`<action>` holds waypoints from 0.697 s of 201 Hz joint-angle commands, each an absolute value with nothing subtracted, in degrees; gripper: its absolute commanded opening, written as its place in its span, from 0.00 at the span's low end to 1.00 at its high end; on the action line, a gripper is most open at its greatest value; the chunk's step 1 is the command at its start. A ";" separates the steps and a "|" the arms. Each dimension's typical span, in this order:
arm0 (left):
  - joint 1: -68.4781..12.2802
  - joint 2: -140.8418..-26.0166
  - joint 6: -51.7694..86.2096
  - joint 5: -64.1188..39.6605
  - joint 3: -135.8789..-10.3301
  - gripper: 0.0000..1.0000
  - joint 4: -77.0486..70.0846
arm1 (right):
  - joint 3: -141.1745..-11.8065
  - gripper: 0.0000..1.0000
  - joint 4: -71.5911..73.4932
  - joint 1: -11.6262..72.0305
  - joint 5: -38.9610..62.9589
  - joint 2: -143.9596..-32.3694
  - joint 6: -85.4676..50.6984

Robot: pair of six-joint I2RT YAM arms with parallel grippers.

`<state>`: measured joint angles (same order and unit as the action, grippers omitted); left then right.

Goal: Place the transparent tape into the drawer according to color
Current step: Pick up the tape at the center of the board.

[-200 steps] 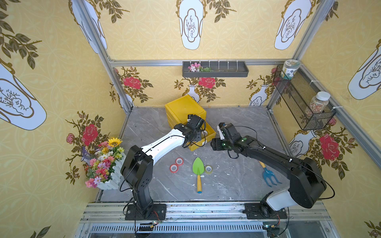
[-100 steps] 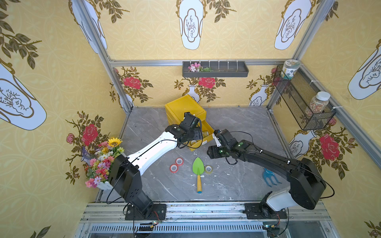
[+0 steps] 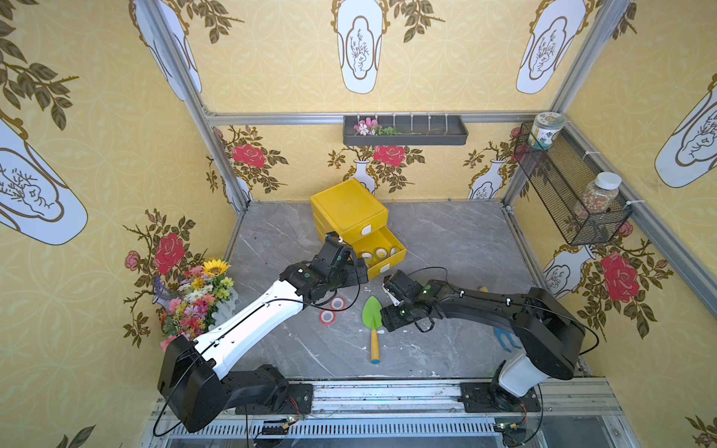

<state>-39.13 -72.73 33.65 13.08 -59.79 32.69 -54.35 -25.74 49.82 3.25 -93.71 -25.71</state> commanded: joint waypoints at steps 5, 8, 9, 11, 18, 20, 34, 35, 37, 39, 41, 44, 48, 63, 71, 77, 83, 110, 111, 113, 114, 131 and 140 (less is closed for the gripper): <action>-39.11 -72.64 34.61 12.79 -58.57 1.00 31.82 | -54.89 0.80 -26.01 49.83 -0.16 -94.99 -27.15; -39.11 -72.60 34.63 12.78 -58.47 1.00 31.82 | -54.85 0.80 -26.02 49.89 -0.32 -95.19 -27.15; -39.11 -72.60 34.63 12.76 -58.46 1.00 31.82 | -54.85 0.79 -26.02 49.86 -0.33 -95.28 -27.15; -39.11 -72.71 34.65 12.81 -58.45 1.00 31.82 | -54.89 0.79 -26.02 49.80 -0.35 -95.45 -27.16; -39.11 -72.85 34.63 12.85 -58.23 1.00 31.77 | -54.94 0.79 -25.99 49.92 -0.43 -95.94 -27.00; -39.11 -72.86 34.63 12.84 -58.22 1.00 31.76 | -55.00 0.78 -26.01 49.92 -0.44 -96.03 -26.97; -39.11 -73.20 34.63 12.94 -58.10 1.00 31.61 | -55.37 0.78 -25.90 50.44 -0.61 -97.08 -26.75; -39.07 -73.21 34.63 12.93 -58.10 1.00 31.58 | -55.46 0.78 -25.91 50.49 -0.66 -97.19 -26.78; -39.10 -73.25 34.63 12.92 -58.05 1.00 31.56 | -55.46 0.77 -25.86 50.57 -0.65 -97.20 -26.76; -39.09 -73.33 34.63 12.92 -58.04 1.00 31.60 | -55.52 0.77 -25.84 50.63 -0.71 -97.32 -26.77; -39.08 -73.35 34.58 12.92 -58.02 1.00 31.50 | -55.59 0.78 -25.80 50.80 -0.73 -97.41 -26.69; -39.11 -73.41 34.62 12.92 -58.01 0.99 31.49 | -55.67 0.78 -25.76 50.95 -0.85 -97.59 -26.64; -39.07 -73.54 34.62 12.93 -57.96 1.00 31.42 | -55.79 0.78 -25.75 51.15 -0.96 -97.73 -26.63; -39.11 -73.91 34.47 13.01 -58.01 0.99 31.42 | -56.32 0.77 -25.86 51.76 -1.28 -98.56 -26.58; -39.10 -74.07 34.49 13.01 -57.90 1.00 31.30 | -56.63 0.76 -26.36 51.87 -1.88 -99.06 -26.54; -39.11 -74.16 34.48 13.06 -57.91 1.00 31.34 | -56.68 0.75 -26.66 51.87 -2.29 -99.26 -26.77; -39.11 -74.18 34.46 12.96 -57.88 1.00 31.21 | -56.66 0.73 -26.87 51.92 -2.55 -99.36 -26.99; -39.11 -74.18 34.61 12.92 -57.66 1.00 31.04 | -55.55 0.66 -27.13 51.13 -3.55 -98.66 -27.81; -39.11 -74.18 34.57 12.92 -57.66 1.00 31.03 | -55.46 0.66 -27.10 51.10 -3.53 -98.59 -27.83; -39.11 -74.22 34.59 12.92 -57.66 1.00 31.03 | -55.37 0.65 -27.12 51.01 -3.56 -98.54 -27.83; -39.11 -74.25 34.61 12.92 -57.66 1.00 31.03 | -55.28 0.65 -27.05 50.99 -3.58 -98.49 -27.85; -39.11 -74.34 34.52 12.85 -57.66 1.00 31.03 | -54.00 0.59 -26.61 50.03 -3.55 -97.59 -28.30; -39.11 -74.46 34.46 12.92 -57.61 1.00 31.11 | -53.27 0.56 -26.37 49.31 -3.45 -97.01 -28.61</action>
